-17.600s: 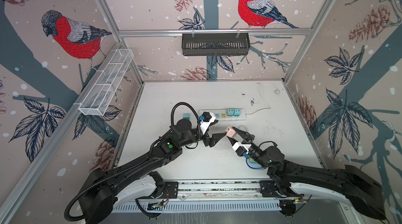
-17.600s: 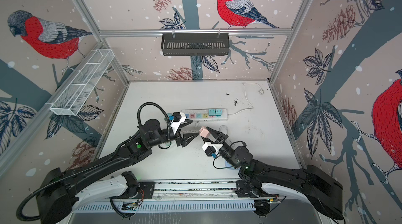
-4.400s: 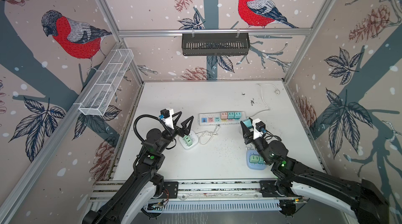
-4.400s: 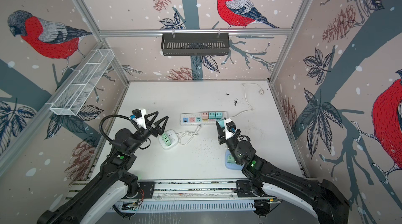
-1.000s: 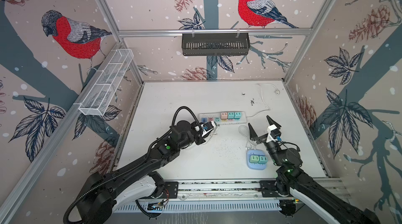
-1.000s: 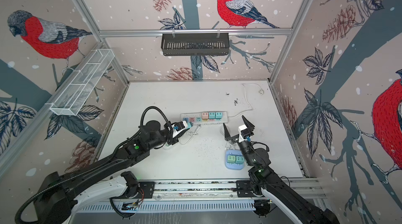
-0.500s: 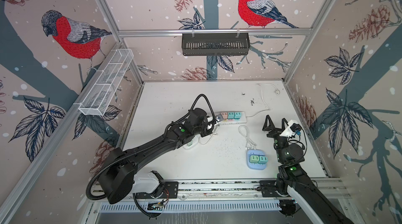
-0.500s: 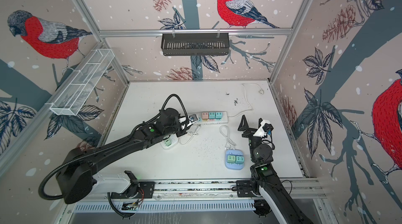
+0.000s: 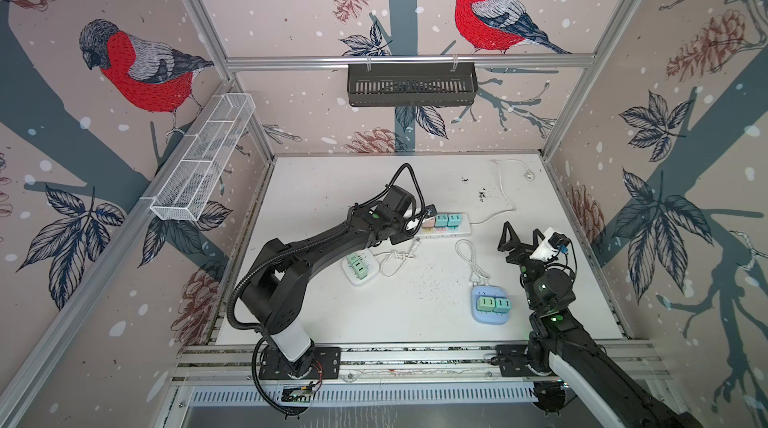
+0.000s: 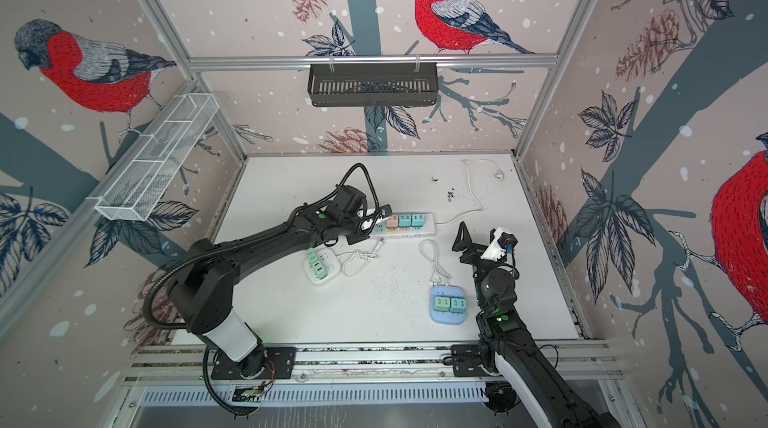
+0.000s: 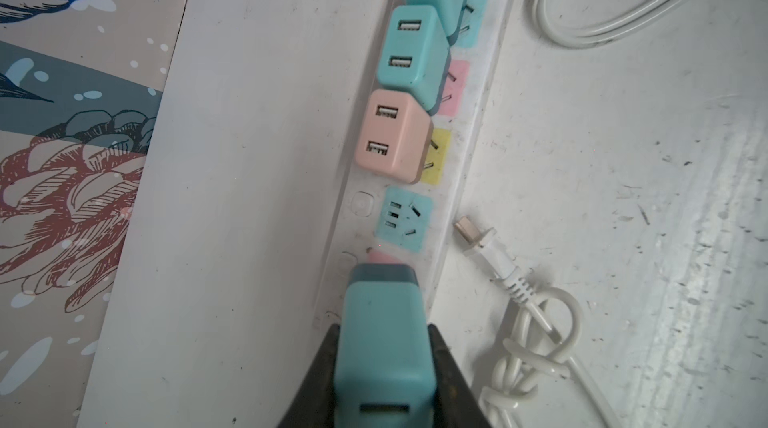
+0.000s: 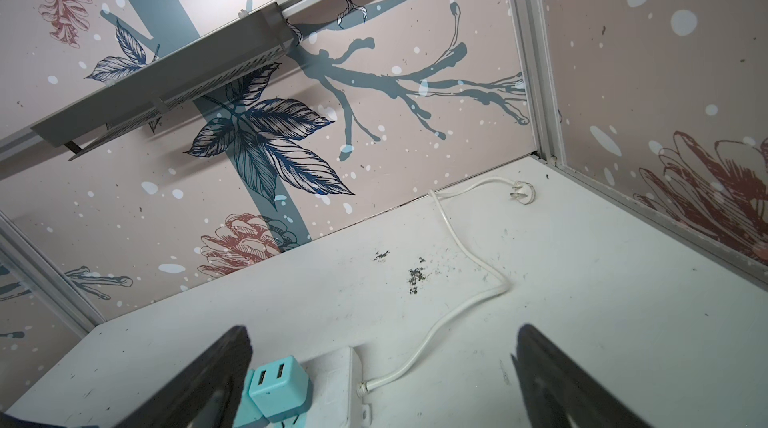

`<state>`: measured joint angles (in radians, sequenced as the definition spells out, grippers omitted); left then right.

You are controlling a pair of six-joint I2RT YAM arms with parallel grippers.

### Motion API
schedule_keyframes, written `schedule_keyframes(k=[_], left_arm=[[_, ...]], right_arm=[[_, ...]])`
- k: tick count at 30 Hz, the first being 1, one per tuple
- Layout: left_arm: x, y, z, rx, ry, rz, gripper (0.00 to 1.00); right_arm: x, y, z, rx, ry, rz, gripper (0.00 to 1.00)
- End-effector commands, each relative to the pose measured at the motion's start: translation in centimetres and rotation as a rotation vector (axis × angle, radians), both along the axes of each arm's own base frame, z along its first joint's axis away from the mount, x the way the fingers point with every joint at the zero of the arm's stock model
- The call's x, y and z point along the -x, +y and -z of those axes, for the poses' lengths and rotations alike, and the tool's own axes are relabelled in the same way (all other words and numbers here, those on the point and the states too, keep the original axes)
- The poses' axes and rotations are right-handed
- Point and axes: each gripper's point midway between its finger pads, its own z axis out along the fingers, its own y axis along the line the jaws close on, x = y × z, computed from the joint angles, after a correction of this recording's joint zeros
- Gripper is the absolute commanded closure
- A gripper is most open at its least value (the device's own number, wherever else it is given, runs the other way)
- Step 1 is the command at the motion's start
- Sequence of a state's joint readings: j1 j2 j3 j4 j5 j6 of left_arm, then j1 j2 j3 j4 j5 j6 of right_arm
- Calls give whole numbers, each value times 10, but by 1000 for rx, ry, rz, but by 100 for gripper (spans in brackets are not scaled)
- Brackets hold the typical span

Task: Insert the plug
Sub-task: 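Carry the teal adapter with the left gripper over the socket beside the pink adapter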

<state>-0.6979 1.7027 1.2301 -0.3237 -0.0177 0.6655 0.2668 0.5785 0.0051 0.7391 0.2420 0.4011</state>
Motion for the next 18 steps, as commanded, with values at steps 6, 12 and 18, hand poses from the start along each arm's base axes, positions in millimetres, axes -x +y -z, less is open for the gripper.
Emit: schedule_keyframes(k=[6, 12, 18], left_arm=[[-12, -8, 15, -69, 76, 83, 100], [-21, -16, 31, -106, 121, 100, 100], [-24, -22, 39, -117, 151, 115, 100]], right_arm=[[2, -2, 20, -12, 37, 3, 0], [1, -2, 21, -10, 43, 0, 0], [0, -2, 21, -12, 46, 0, 0]])
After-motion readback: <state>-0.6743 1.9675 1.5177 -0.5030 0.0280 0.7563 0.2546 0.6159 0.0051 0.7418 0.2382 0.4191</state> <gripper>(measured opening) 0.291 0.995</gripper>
